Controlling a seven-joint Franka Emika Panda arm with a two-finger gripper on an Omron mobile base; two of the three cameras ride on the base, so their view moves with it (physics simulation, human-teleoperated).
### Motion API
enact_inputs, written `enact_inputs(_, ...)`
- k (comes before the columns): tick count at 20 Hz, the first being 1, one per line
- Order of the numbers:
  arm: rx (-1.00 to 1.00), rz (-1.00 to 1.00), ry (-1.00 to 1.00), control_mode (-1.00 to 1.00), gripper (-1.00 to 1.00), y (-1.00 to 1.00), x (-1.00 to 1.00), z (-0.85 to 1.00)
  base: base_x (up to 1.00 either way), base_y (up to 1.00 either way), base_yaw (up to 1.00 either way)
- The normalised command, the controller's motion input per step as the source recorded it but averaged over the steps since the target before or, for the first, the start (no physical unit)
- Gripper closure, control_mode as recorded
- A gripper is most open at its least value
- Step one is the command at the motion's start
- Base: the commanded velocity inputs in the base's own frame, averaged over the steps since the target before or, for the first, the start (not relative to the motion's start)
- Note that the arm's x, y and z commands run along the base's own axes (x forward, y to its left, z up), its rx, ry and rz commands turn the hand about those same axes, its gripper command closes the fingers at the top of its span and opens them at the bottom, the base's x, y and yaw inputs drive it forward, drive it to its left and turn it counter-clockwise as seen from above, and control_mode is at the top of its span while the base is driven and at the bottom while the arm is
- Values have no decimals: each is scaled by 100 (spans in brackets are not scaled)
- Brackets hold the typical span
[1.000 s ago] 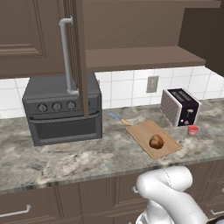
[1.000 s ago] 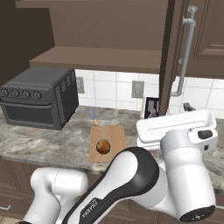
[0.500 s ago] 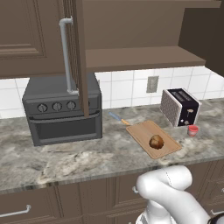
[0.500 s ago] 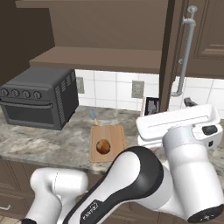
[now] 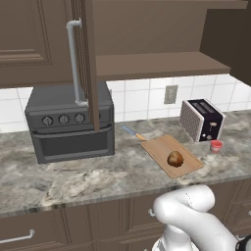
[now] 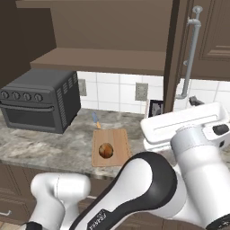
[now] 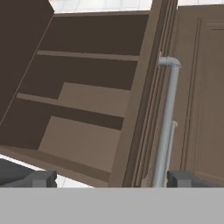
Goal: Pick the bread, place it on the cutting board, pick the jam, place it on the counter, and close the cabinet.
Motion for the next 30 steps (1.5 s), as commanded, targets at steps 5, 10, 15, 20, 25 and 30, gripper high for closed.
enact_inputs(5, 0, 6, 0, -100, -100, 0, 0, 0, 0, 0, 0)
enact_inputs(10, 0, 5, 0, -100, -100, 0, 0, 0, 0, 0, 0)
enact_inputs(15, 0, 5, 0, -100, -100, 0, 4, 0, 0, 0, 0)
enact_inputs(20, 0, 5, 0, -100, -100, 0, 10, 0, 0, 0, 0)
enact_inputs(25, 0, 5, 0, -100, -100, 0, 12, 0, 0, 0, 0)
enact_inputs(30, 0, 5, 0, -100, -100, 0, 12, 0, 0, 0, 0)
